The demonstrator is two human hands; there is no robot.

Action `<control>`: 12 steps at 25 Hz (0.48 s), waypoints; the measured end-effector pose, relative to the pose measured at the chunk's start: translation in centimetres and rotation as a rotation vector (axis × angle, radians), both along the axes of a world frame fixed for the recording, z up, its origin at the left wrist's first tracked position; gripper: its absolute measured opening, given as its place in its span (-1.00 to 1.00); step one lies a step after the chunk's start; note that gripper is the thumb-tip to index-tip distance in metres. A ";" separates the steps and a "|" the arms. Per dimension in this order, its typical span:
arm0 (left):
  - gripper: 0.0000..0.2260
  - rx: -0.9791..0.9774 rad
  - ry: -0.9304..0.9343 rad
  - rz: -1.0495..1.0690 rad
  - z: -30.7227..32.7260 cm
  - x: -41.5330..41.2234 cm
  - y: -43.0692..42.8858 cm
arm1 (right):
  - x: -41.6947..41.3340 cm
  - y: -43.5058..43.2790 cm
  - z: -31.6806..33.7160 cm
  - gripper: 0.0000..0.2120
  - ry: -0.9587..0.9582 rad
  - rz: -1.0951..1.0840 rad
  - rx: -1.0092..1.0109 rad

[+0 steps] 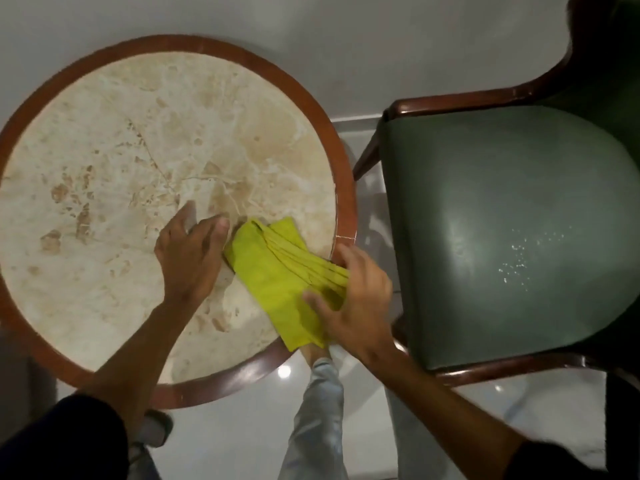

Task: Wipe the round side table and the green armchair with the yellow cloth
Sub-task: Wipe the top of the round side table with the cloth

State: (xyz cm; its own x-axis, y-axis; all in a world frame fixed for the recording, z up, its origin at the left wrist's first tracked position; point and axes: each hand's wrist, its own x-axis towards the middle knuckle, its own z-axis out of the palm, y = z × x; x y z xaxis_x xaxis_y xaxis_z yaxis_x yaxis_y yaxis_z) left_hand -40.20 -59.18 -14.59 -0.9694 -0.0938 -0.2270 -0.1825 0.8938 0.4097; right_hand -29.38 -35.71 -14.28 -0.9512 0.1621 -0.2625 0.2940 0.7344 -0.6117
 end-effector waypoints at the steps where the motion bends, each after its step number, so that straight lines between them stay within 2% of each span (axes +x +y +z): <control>1: -0.47 0.008 -0.038 -0.055 0.5 0.0 0.6 | 1.3 0.3 0.4 -0.12 -0.270 -0.346 -0.212; 2: -0.46 -0.005 -0.074 -0.142 1.2 -0.5 1.1 | 2.1 0.1 0.8 -0.15 -0.511 -0.576 -0.512; 3: -0.47 -0.005 -0.099 -0.220 2.0 -0.7 1.9 | 2.3 -0.2 1.0 -0.28 -0.646 -0.685 -0.799; 4: -0.52 0.044 -0.105 -0.309 2.3 -0.5 5.3 | 3.1 2.0 0.9 -0.47 -0.639 -0.759 -0.961; 5: -0.65 0.140 -0.138 -0.316 3.2 -0.7 9.6 | 3.3 5.1 1.4 -0.64 -0.573 -0.787 -1.031; 6: -0.75 0.251 -0.187 -0.252 3.9 -0.6 9.4 | 2.5 4.4 1.7 -0.73 -0.523 -0.794 -1.071; 8: -0.72 0.454 -0.273 -0.166 4.6 0.4 12.9 | 2.2 8.4 2.5 -0.72 -0.404 -0.822 -1.056; 9: -0.69 0.487 -0.295 -0.083 4.5 1.3 12.4 | 1.7 9.0 3.1 -0.72 -0.374 -0.797 -1.006; 12: -0.50 0.686 -0.295 0.023 4.3 3.8 14.2 | 0.8 13.1 4.2 -0.67 -0.292 -0.642 -0.556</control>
State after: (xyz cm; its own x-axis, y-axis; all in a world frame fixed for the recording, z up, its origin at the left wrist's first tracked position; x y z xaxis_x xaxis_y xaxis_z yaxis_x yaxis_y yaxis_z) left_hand -36.45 -44.97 -10.25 -0.8585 0.1427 -0.4925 -0.3870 0.4498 0.8050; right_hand -28.60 -22.56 -10.11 -0.6039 0.4169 -0.6793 0.7457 -0.0054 -0.6663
